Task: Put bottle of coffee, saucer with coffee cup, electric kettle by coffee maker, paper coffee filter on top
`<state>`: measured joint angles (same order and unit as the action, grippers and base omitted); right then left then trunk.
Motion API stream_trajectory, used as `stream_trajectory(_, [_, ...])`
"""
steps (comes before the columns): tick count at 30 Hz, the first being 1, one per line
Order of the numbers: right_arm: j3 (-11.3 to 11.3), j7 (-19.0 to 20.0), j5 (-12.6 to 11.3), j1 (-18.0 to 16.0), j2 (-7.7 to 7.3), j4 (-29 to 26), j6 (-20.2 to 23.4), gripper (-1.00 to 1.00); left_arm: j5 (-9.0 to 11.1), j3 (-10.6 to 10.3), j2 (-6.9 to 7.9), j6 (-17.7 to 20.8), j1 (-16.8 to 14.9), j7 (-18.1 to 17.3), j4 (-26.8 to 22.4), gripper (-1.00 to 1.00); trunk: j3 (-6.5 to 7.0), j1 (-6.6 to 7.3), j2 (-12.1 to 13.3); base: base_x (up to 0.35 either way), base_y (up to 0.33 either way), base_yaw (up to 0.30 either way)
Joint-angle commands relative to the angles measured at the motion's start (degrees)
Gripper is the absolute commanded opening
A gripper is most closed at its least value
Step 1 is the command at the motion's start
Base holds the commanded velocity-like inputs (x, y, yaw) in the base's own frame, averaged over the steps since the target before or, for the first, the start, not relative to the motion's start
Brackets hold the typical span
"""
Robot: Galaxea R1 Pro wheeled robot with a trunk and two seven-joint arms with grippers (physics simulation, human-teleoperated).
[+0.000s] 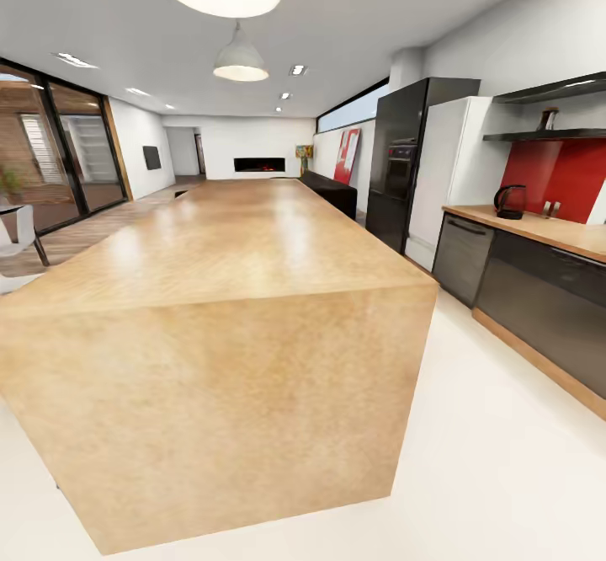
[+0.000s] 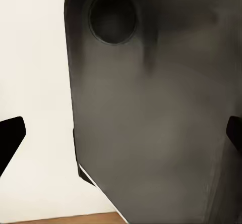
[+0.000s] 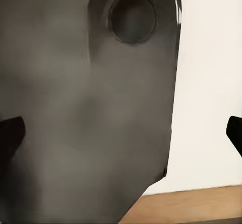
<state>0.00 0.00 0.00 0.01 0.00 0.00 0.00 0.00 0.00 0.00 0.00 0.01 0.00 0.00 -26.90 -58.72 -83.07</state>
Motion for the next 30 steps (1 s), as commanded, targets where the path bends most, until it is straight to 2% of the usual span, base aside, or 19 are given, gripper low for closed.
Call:
stream_trajectory(1, [0.09,-0.21,0.17,0.08,0.33,-0.33,-0.02,1.00,0.09,0.14,-0.11,0.00,0.02,0.09,-0.01,1.00,-0.03,0.00,-0.01,0.000,0.000,0.000])
stream_trajectory(6, [0.13,-0.28,0.09,0.08,1.93,-1.60,-0.30,1.00,0.09,0.08,-0.09,-0.07,0.07,0.09,-0.08,1.00,-0.03,0.00,-0.01,0.000,0.000,0.000])
stream_trajectory(10, [0.10,-0.33,0.01,0.08,2.60,-2.14,-0.42,1.00,0.09,0.09,-0.09,-0.09,0.08,0.09,-0.09,1.00,-0.03,0.00,-0.01,0.000,0.000,0.000])
stream_trajectory(16, [0.07,-0.32,0.05,0.08,2.67,-2.28,-0.39,1.00,0.09,0.14,-0.09,-0.09,0.08,0.09,-0.11,1.00,-0.03,0.00,-0.01,0.000,0.000,-0.051])
stream_trajectory(30, [0.09,-0.26,0.09,0.08,2.55,-2.29,-0.35,1.00,0.09,0.17,-0.17,-0.09,0.08,0.09,-0.26,1.00,-0.03,0.00,-0.01,0.000,0.000,-0.250])
